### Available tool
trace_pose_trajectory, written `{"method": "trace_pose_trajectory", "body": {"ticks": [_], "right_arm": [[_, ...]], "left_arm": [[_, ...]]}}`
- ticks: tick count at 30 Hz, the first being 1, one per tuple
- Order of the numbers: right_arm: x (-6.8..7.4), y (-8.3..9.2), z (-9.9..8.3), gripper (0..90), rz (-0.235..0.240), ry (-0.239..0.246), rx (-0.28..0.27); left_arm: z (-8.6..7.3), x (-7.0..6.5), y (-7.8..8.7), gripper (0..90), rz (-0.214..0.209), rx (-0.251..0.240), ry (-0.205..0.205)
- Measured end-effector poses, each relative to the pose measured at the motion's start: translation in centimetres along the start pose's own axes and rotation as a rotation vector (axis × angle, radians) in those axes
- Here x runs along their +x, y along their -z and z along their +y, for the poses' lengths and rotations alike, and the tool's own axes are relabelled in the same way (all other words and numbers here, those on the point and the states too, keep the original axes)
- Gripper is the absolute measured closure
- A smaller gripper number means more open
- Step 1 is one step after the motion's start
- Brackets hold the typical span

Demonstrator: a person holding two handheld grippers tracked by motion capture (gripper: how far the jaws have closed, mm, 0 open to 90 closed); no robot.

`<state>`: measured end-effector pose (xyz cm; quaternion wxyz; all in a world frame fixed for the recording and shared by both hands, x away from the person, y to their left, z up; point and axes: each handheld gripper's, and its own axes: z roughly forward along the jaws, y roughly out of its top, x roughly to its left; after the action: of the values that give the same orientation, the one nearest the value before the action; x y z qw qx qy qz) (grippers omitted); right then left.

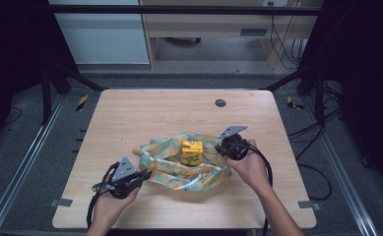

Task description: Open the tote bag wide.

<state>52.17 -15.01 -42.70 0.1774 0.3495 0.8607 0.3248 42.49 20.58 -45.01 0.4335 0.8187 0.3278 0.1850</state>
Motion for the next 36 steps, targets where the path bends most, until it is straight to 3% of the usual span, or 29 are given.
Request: {"method": "trace_pose_trajectory", "body": {"ticks": [13, 21, 33, 36], "right_arm": [[-3.9, -0.8, -2.1, 90.0, -0.057, -0.109, 0.000], [-4.7, -1.6, -3.2, 90.0, -0.058, -0.142, 0.013], [-5.4, -2.3, -4.7, 90.0, -0.061, -0.181, 0.042], [-5.6, -2.3, -4.8, 90.0, -0.069, -0.167, 0.040]], "left_arm": [[-0.2, -0.1, -2.0, 87.2, 0.005, 0.050, -0.009], [-0.9, 0.4, -2.6, 87.3, 0.002, 0.094, 0.014], [-1.7, 0.6, -3.3, 87.8, -0.002, 0.149, 0.011], [-1.7, 0.5, -3.4, 88.2, -0.005, 0.158, 0.009]]}}
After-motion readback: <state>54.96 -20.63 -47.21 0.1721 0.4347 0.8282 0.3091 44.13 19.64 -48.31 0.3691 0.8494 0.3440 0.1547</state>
